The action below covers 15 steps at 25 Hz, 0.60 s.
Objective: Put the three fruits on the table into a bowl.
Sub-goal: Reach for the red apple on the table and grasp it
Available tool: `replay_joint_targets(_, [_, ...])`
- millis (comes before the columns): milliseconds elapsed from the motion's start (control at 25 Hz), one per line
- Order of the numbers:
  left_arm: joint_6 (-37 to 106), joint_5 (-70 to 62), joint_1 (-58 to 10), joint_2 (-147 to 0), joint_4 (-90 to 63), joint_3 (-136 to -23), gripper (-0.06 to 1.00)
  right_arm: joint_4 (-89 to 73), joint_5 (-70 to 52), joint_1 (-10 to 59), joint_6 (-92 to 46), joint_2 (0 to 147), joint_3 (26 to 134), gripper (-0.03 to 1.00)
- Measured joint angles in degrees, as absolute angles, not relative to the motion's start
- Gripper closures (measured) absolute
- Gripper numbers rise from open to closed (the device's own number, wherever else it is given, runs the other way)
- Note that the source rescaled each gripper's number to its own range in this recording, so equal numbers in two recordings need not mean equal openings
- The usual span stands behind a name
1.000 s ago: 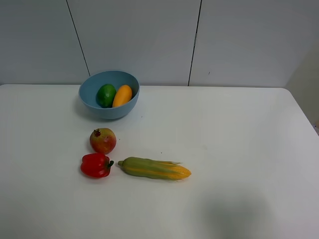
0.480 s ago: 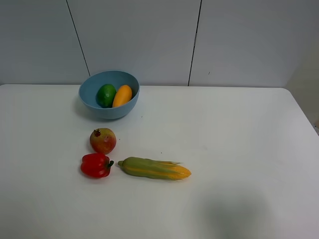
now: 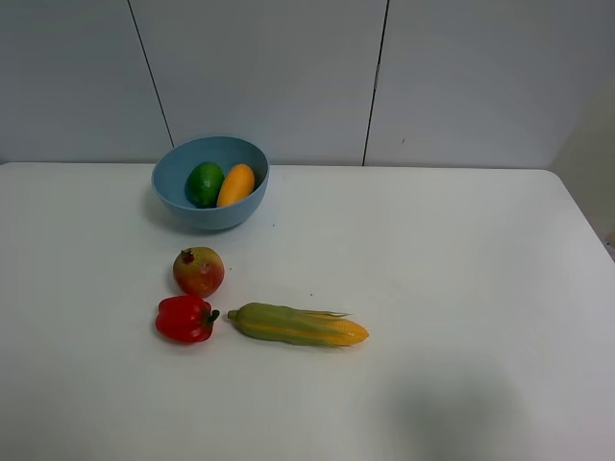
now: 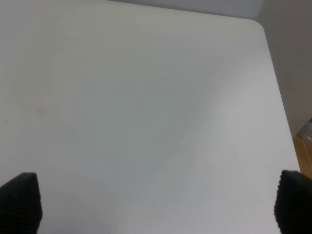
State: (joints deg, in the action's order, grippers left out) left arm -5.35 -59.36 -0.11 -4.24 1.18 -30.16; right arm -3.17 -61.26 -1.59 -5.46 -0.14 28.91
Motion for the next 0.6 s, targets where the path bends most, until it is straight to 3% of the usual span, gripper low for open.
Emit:
replay_joint_targets(400, [-3.74,-41.85,-0.06,-46.53,-5.0,-39.41,-0.06,-3.17,-61.26,-1.59,-5.46,-0.14,28.91,0.07])
replay_joint_targets(600, [-1.87,-35.41,-5.22,-64.82,-7.9,-43.62,-0.06,-3.17,-61.26,-1.59,-5.46,-0.14,28.77,0.07])
